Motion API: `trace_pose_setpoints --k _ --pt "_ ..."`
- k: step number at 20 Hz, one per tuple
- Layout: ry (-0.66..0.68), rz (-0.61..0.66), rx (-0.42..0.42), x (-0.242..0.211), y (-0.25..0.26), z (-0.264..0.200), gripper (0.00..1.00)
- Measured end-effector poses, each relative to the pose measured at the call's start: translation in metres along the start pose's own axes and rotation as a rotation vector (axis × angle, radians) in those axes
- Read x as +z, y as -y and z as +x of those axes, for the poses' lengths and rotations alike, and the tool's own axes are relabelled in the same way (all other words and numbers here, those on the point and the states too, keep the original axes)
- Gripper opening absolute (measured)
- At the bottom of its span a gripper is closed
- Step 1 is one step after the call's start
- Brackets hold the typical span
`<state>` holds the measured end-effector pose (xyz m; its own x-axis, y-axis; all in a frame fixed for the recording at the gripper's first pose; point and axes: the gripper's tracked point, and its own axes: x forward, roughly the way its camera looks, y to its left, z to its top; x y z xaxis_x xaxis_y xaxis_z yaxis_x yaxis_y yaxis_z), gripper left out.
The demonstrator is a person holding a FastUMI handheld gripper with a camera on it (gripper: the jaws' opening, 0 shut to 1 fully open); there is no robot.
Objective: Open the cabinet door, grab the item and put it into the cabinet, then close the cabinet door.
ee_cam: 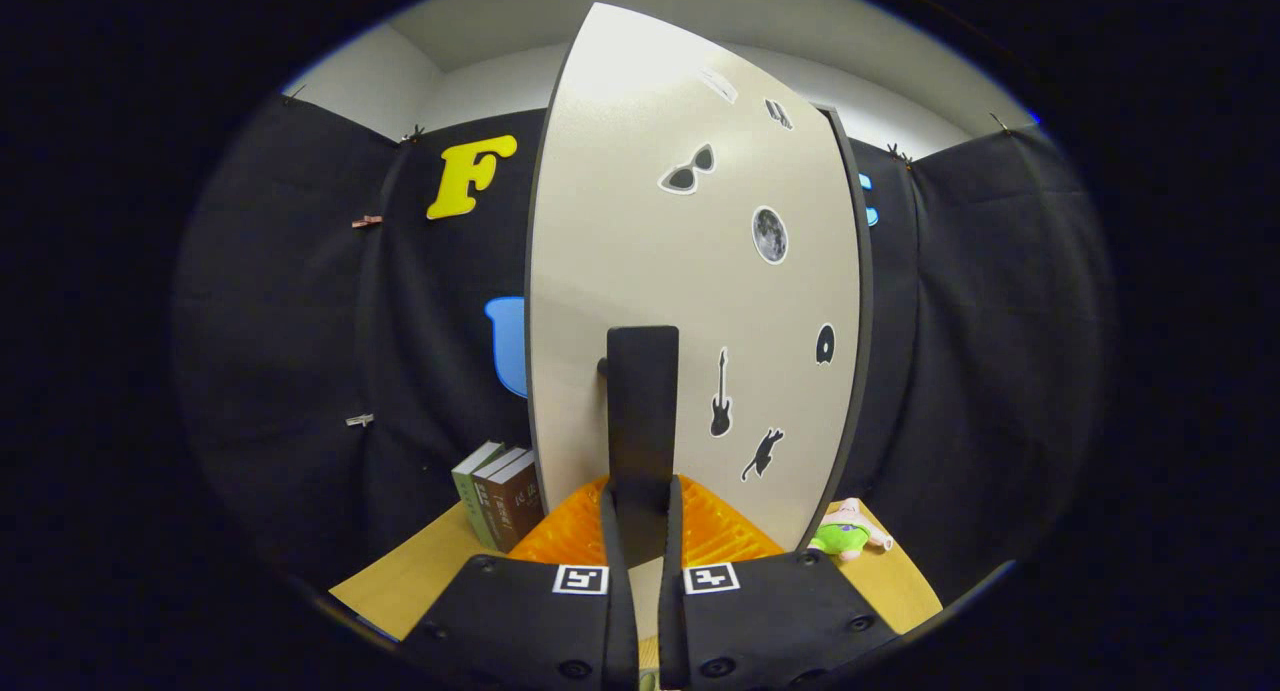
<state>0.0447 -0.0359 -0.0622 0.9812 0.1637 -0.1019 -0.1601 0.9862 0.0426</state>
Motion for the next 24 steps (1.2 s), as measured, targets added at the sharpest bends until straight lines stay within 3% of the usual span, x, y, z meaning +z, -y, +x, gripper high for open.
trace_pose_setpoints --k 6,10,13,18,24 --pt "0.013 0.011 0.122 -0.001 0.038 -0.037 0.13" --pt "0.024 0.015 0.14 -0.001 0.067 -0.053 0.12" --pt "0.042 0.004 0.112 -0.002 0.096 -0.064 0.12" --pt "0.037 -0.005 -0.006 -0.001 0.154 -0.077 0.11" --pt "0.003 0.007 -0.069 -0.011 0.204 -0.088 0.1"
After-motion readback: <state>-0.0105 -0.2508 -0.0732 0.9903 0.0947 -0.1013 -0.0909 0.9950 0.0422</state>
